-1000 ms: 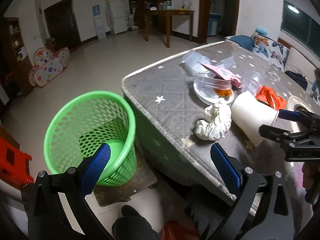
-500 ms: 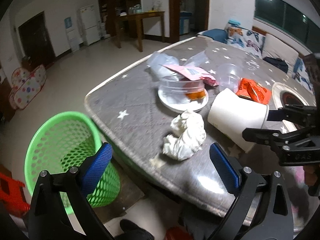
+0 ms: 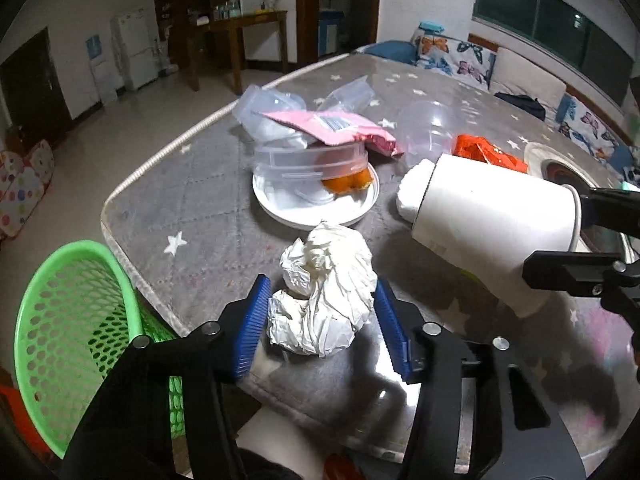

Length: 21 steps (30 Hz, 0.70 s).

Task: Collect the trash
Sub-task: 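Grasp the crumpled white paper with the left gripper while the right gripper grasps the white paper cup, then carry both items over the green wastebasket and open both grippers to drop them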

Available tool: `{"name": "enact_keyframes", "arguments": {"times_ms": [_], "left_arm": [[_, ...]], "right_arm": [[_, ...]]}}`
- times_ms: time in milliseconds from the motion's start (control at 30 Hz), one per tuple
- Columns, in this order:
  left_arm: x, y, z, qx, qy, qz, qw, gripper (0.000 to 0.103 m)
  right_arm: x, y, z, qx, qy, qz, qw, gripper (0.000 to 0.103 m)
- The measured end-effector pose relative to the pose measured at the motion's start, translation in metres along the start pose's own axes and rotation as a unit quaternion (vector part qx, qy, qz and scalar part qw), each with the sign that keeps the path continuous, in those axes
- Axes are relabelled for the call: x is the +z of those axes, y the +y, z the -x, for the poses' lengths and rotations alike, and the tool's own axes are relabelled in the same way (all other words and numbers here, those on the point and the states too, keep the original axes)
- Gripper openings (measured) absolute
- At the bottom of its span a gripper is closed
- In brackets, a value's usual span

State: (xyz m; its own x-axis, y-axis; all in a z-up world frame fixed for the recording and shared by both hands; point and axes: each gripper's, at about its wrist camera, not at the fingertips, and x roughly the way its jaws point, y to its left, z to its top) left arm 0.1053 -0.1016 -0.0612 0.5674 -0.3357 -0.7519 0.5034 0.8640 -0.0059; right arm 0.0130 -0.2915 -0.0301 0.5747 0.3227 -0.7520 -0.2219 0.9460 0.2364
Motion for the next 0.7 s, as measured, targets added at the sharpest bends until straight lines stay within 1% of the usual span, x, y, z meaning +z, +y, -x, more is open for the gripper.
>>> {"name": "enact_keyframes", "arguments": {"times_ms": [100,300,400,533,633,700], "left_arm": [[-0.002,0.000,0.004,-0.003,-0.005,0.002,1.0000,0.045],[-0.007,0.017,0.033,0.007,-0.031,0.025,0.9992,0.044],[-0.008,0.035,0.051,0.024,-0.045,0.045,0.9977,0.044],[-0.014,0.071,0.074,0.056,-0.061,0.080,0.9934,0.044],[-0.023,0.105,0.080,0.089,-0.054,0.108,0.9886,0.044],[-0.029,0.124,0.080,0.099,-0.045,0.126,0.9860,0.044]], "right_arm": [[0.001,0.001,0.006,0.002,-0.004,-0.002,1.000,0.063],[0.008,0.011,0.015,0.009,-0.015,0.005,1.000,0.063],[0.014,0.022,0.017,0.020,-0.021,0.012,0.999,0.063],[0.023,0.040,0.013,0.033,-0.025,0.024,0.999,0.063],[0.031,0.056,0.004,0.044,-0.023,0.033,0.998,0.063],[0.037,0.066,-0.004,0.051,-0.020,0.040,0.998,0.063]]}}
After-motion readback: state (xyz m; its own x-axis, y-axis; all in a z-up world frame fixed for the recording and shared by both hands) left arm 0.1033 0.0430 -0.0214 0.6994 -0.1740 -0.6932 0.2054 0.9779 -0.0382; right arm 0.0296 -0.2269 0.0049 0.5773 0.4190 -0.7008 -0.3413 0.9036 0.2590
